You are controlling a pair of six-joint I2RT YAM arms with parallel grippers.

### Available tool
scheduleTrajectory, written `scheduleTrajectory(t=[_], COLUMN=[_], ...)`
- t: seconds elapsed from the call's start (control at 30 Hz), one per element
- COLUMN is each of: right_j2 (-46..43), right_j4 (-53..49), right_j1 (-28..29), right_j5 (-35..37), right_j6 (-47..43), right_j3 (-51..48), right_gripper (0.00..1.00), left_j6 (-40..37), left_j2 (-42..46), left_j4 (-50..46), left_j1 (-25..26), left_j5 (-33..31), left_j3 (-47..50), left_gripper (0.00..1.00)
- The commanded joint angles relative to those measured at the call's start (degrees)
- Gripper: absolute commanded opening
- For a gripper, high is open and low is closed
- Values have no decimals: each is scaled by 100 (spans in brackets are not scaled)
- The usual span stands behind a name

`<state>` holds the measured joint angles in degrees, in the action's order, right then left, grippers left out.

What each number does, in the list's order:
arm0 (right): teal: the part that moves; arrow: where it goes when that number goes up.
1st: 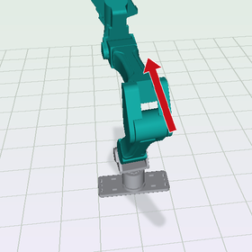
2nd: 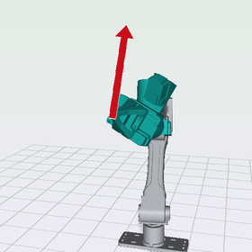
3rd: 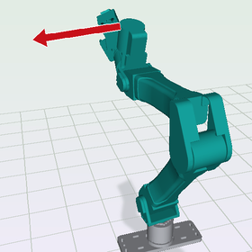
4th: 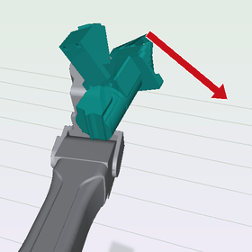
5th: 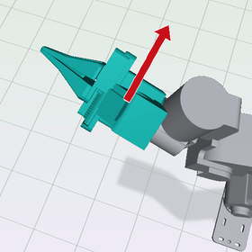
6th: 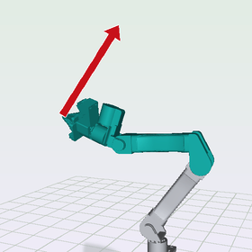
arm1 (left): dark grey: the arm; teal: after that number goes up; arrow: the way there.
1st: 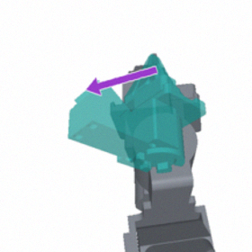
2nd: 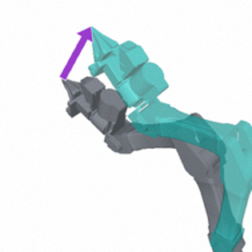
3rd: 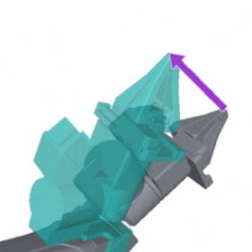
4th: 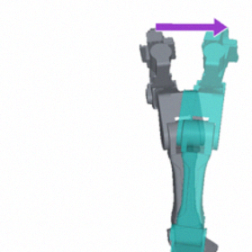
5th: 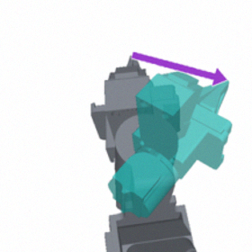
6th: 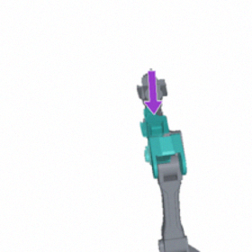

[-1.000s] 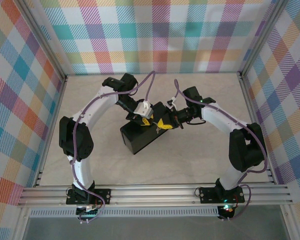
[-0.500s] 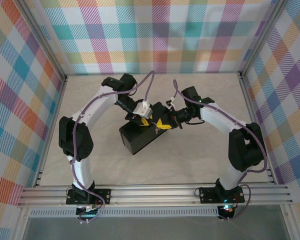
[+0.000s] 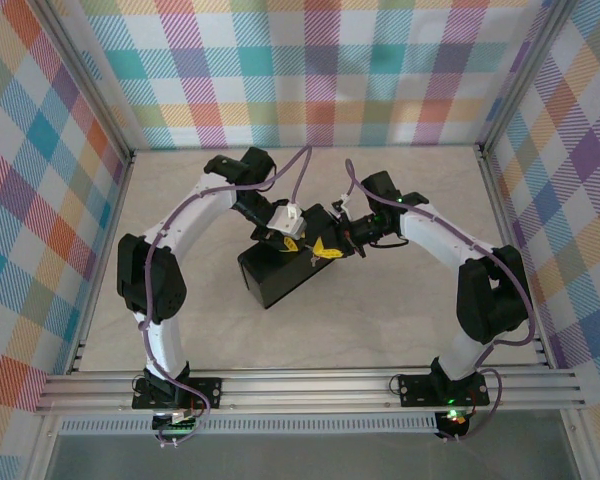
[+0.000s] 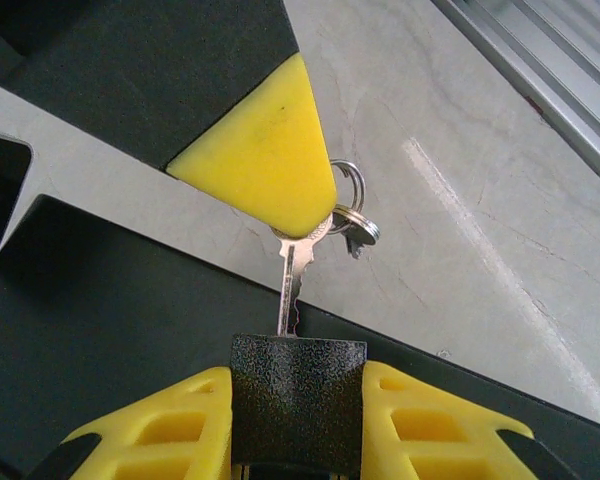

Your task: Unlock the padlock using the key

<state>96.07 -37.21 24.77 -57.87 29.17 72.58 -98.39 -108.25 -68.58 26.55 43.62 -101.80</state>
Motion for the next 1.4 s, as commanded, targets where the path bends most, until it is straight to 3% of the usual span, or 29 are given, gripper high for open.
scheduleTrajectory(t=[0.0,0.3,0.53,0.87,1.17,1.37], right_j2=[-21,-193,-186,78,263,388], right_j4=[118,712,1470,565,1081,71], right_j1=[74,361,353,37,-44,-71], right_j5=[319,445,508,-262,-289,163], right_j6=[172,528,649,-695,-528,-1185], right_j3=[256,211,-24,223,105,765], right_gripper=[0,0,0,0,0,0], left_j6=[6,400,262,-195,-198,-172], left_j2=[190,-2,-30,75,-74,-147], left_j4=[-35,126,-92,-349,-446,-516], left_j1=[191,228,235,228,237,261], left_j5=[314,215,566,417,395,359], left_j3=[61,-58,-98,-5,-165,-225], left_gripper=[21,21,21,21,21,22])
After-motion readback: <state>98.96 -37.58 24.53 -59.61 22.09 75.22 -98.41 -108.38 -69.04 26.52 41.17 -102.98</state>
